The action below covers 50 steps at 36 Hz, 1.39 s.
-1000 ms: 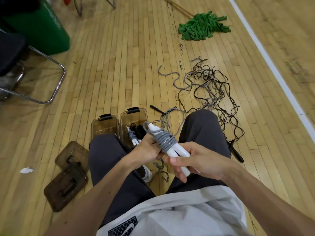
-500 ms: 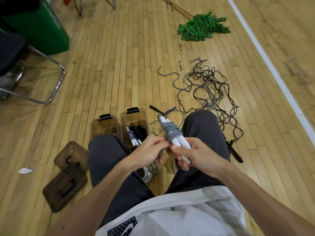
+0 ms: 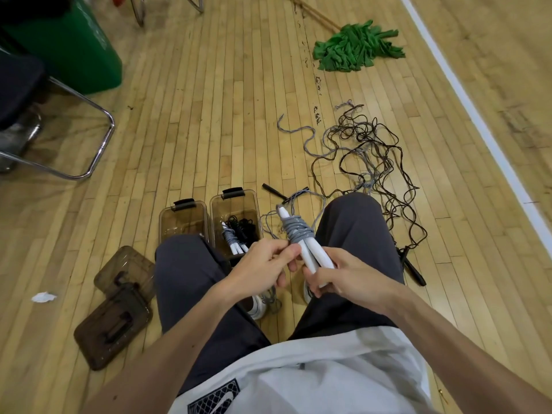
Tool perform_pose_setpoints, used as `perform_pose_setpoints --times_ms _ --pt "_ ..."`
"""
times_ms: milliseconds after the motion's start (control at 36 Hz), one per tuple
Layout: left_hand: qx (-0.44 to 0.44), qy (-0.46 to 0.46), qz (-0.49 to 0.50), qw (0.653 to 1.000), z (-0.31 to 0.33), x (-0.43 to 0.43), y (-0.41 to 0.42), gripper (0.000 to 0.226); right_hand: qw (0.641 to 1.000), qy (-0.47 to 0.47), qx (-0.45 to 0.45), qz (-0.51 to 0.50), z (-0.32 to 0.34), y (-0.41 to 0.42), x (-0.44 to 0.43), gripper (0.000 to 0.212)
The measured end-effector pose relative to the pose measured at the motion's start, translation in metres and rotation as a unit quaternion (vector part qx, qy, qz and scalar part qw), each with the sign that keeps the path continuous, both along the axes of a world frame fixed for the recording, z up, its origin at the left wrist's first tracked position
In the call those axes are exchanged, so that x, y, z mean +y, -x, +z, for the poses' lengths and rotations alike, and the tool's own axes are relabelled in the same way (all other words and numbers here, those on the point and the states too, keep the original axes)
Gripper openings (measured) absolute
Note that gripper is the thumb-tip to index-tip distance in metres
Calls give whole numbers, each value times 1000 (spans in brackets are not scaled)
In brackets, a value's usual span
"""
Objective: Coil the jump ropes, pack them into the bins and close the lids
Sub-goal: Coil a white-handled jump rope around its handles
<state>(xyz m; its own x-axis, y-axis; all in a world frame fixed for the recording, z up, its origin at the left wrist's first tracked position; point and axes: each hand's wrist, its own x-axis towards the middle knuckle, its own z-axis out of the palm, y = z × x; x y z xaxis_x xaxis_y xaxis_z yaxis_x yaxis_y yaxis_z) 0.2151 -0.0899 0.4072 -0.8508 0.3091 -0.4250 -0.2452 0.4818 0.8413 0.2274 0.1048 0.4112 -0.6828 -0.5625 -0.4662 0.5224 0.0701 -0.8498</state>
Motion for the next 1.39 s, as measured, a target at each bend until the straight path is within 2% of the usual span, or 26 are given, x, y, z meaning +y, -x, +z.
perform_pose_setpoints --times_ms 83,167,389,611,833,944,1000,1056,1111,1167,1250,1389 --pt "5 3 -1 1000 -2 -1 0 29 998 -49 45 -16 -3 -2 -2 9" --pt "8 -3 -1 1000 -4 0 -1 33 991 -84 86 -55 -7 -3 -7 20" --pt "7 -3 -23 1000 -7 2 -2 38 982 -119 128 -74 -10 -4 -9 15" --pt "14 4 -37 999 -1 6 -4 38 974 -141 153 -88 -11 -7 -10 16" --pt "-53 -54 -47 996 3 3 -3 30 972 -141 144 -118 -14 -1 -7 17" --pt "-64 -22 -75 995 1 2 -3 24 971 -153 136 -123 -20 1 -4 17" --pt "-38 28 -96 994 0 2 -2 24 970 -163 131 -124 -25 2 -3 18" --pt "34 117 -140 983 0 2 -2 21 969 -179 122 -118 -29 2 -3 17" --pt "117 217 -188 951 2 4 -2 21 970 -192 108 -106 -32 2 -3 16" --pt "178 274 -226 918 5 3 0 21 971 -201 96 -87 -34 2 -3 19" --pt "236 307 -280 878 16 1 8 28 973 -216 73 -35 -32 2 0 22" --pt "264 282 -335 859 35 -3 21 22 977 -205 13 62 -26 -1 1 20"
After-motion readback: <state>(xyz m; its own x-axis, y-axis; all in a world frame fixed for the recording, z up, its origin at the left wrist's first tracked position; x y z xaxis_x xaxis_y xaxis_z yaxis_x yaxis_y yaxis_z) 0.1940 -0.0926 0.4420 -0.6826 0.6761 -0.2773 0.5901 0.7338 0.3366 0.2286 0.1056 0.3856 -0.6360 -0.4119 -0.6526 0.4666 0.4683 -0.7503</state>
